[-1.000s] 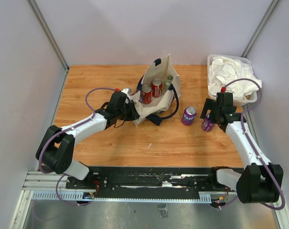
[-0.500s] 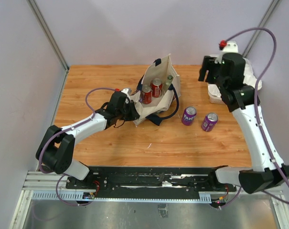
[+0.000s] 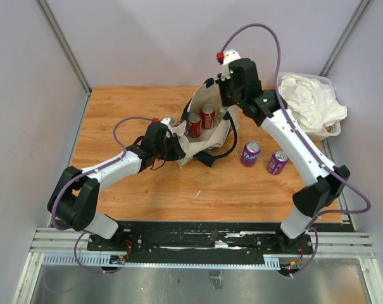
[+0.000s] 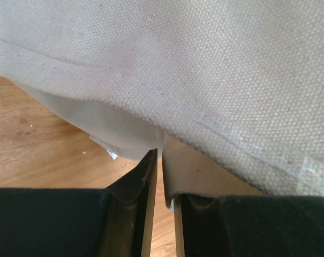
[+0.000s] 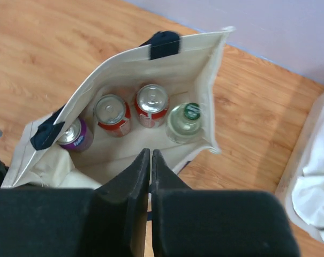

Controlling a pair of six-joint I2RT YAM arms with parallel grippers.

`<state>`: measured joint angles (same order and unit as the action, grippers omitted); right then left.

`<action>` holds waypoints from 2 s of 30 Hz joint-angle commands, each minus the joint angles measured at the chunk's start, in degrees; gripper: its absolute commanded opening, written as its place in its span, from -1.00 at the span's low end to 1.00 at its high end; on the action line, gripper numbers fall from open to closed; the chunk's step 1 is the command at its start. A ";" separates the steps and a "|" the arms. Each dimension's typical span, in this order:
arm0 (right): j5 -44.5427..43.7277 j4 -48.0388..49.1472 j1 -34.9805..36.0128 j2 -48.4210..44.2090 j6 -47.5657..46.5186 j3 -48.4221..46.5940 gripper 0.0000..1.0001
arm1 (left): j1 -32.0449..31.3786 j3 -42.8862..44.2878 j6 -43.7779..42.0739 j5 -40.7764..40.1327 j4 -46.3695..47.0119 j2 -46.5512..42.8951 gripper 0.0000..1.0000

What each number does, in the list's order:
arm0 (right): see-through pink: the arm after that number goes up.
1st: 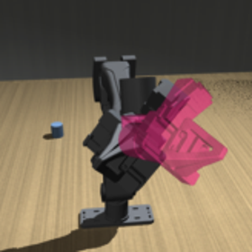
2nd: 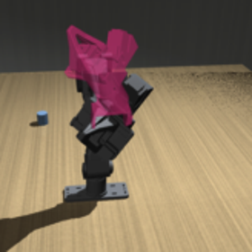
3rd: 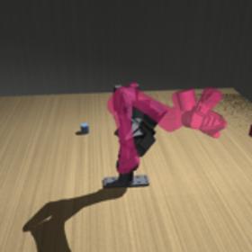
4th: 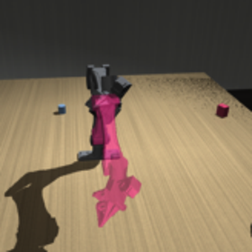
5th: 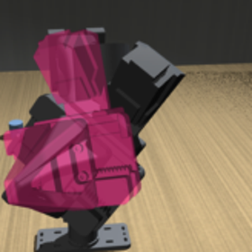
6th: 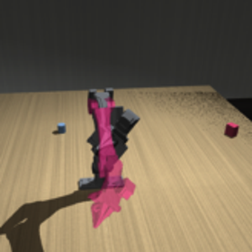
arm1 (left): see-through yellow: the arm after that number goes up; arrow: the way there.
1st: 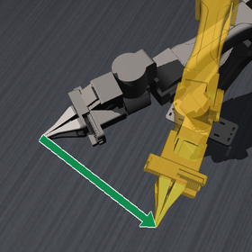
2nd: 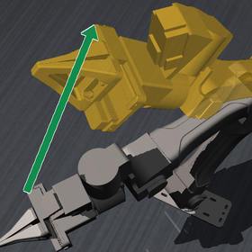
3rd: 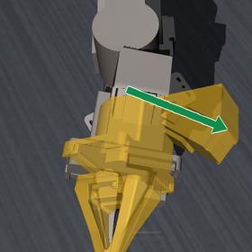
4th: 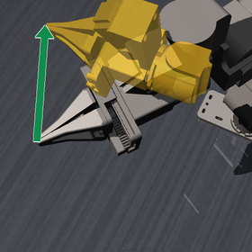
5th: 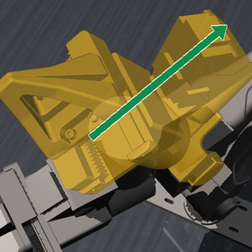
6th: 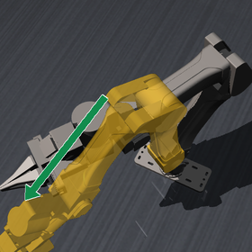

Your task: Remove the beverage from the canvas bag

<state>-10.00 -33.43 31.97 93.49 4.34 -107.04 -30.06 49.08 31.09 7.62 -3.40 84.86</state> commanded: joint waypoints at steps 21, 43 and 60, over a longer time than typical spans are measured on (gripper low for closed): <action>-9.49 -7.10 0.90 14.23 4.46 -1.46 -0.44 | 0.27 -1.81 -2.95 1.99 -5.03 3.04 -0.57; -10.13 -5.60 -4.95 27.25 6.03 -11.69 0.15 | 0.32 0.75 -4.71 1.82 -6.62 4.72 -0.51; -13.48 1.34 -5.31 26.68 8.15 -9.47 0.12 | 0.27 0.36 -5.95 2.45 -7.28 4.84 -0.51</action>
<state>-20.10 -33.87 28.03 121.10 10.66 -115.79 -29.98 50.46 26.89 9.85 -3.14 87.39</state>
